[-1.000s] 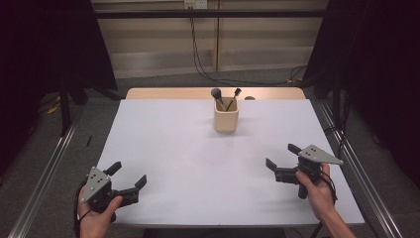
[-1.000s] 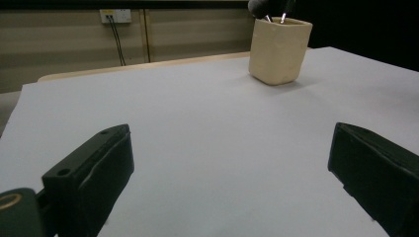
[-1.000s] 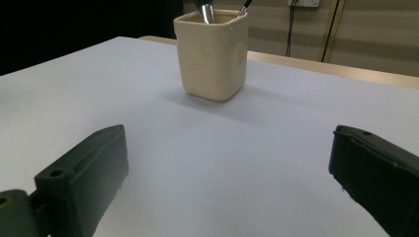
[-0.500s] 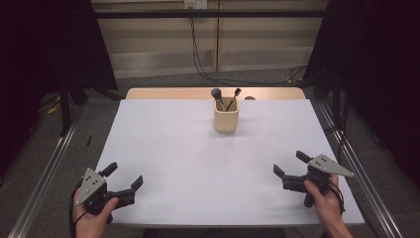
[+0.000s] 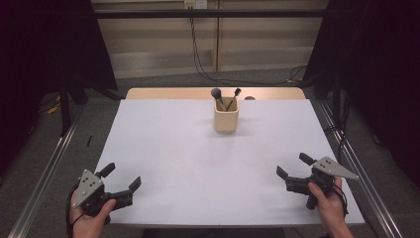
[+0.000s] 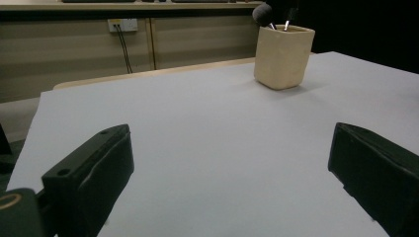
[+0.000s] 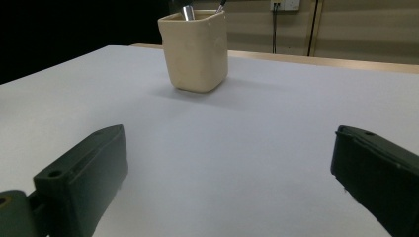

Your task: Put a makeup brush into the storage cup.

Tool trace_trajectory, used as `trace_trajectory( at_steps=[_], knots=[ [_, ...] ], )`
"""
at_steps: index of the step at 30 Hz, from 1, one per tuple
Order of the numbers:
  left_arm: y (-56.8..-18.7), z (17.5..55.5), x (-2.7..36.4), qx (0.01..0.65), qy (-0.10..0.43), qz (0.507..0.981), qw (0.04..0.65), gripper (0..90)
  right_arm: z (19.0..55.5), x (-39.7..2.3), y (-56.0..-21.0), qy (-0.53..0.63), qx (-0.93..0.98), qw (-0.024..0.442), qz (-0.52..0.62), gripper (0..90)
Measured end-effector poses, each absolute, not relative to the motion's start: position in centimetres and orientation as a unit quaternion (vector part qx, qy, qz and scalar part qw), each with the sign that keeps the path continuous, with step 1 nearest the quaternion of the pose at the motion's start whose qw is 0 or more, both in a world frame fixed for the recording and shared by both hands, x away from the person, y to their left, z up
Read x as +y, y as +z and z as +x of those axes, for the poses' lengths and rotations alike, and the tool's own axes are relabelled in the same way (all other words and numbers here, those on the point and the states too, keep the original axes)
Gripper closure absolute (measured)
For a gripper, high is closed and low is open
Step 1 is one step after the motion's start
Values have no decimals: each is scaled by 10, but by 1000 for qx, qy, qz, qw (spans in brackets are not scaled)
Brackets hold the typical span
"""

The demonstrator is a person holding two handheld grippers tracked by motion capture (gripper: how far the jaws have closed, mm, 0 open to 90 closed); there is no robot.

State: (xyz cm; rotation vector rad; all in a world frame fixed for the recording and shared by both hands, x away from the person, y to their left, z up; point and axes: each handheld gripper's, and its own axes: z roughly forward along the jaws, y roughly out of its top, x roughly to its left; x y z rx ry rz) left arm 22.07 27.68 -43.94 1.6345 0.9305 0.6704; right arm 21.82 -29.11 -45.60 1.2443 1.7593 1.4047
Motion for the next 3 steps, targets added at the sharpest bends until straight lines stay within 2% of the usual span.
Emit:
trace_trajectory(
  at_steps=[3],
  knots=[
    [-439, 221, 278, 395, 284, 687, 540, 37, 219, -291, -456, 525, 657, 278, 465, 7]
  ],
)
